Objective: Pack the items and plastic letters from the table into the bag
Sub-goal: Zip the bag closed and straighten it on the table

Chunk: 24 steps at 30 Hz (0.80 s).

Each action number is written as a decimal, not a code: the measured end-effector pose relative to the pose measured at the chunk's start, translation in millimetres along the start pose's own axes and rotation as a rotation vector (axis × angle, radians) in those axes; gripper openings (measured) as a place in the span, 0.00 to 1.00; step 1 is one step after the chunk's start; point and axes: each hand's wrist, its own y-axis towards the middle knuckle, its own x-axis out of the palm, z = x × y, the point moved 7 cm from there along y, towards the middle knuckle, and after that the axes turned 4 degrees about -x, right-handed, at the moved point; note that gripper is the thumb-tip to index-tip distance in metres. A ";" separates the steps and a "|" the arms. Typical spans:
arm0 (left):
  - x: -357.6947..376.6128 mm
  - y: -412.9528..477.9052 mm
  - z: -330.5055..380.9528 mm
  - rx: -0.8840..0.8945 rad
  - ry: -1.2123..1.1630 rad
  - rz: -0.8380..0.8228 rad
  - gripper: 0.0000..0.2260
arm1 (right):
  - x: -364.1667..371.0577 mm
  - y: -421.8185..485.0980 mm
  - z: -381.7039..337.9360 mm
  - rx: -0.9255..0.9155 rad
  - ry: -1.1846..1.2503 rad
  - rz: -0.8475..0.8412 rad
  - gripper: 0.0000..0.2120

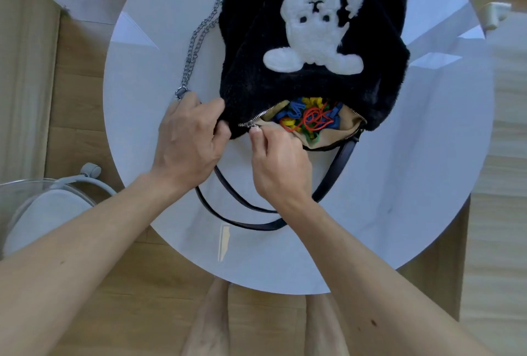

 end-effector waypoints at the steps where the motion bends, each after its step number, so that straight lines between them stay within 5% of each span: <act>1: -1.7 -1.2 1.0 0.007 0.021 0.007 0.07 | -6.2 0.0 5.0 0.001 -0.032 0.024 0.20; 17: -9.7 27.3 -19.9 -0.033 0.256 0.038 0.12 | -90.9 11.8 91.3 0.130 -0.228 0.206 0.21; 24: 4.3 22.6 -8.9 -0.157 0.217 -0.056 0.07 | -78.0 8.3 77.8 0.095 0.011 0.234 0.18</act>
